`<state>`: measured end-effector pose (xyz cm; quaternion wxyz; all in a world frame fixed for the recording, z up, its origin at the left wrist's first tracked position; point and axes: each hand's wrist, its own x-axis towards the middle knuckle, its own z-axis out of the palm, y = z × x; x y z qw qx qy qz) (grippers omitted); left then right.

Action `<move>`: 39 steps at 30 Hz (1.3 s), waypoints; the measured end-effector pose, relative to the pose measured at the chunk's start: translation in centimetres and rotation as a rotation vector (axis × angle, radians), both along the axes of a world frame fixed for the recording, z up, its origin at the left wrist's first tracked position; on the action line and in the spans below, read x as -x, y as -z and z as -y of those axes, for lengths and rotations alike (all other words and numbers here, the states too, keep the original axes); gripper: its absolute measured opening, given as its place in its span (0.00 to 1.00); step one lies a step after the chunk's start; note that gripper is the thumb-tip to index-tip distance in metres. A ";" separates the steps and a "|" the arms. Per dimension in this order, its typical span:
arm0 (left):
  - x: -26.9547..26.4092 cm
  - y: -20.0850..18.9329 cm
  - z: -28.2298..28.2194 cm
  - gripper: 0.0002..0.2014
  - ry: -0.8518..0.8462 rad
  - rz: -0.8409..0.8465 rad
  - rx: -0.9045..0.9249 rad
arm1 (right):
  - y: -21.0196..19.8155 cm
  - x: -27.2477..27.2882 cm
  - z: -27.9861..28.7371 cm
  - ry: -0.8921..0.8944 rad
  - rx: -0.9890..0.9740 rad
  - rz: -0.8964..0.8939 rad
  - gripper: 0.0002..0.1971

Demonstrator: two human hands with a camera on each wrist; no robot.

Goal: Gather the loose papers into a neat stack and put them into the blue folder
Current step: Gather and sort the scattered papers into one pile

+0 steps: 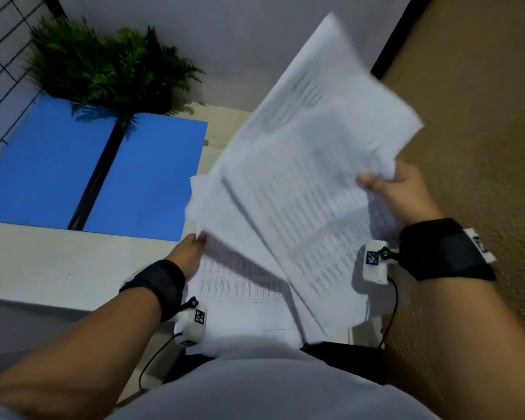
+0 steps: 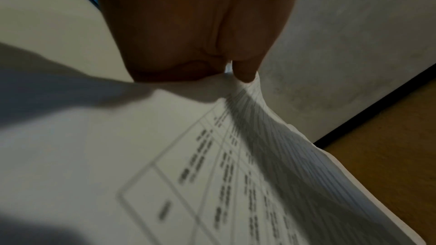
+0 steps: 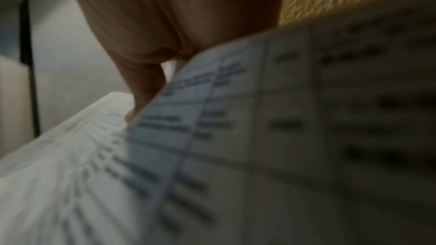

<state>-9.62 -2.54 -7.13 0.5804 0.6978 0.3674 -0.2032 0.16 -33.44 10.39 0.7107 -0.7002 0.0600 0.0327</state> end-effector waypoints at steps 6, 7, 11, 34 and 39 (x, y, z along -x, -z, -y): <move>0.6 -1.3 -0.9 0.33 -0.073 -0.017 0.326 | 5.4 -1.2 -2.1 -0.508 0.729 -0.256 0.06; 0.6 -1.7 -0.5 0.36 -0.019 -0.021 0.329 | 6.2 -1.4 -2.8 -0.568 0.854 -0.258 0.10; 0.8 -0.8 0.0 0.28 0.025 0.045 0.176 | 7.9 -0.7 -4.4 -0.652 1.020 -0.274 0.17; 0.4 0.1 0.5 0.32 -0.003 -0.027 0.078 | 5.4 0.6 -3.1 0.096 0.405 -0.064 0.13; 0.0 0.3 0.0 0.59 0.074 -0.085 0.190 | 12.8 3.2 -6.3 0.003 0.475 -0.381 0.10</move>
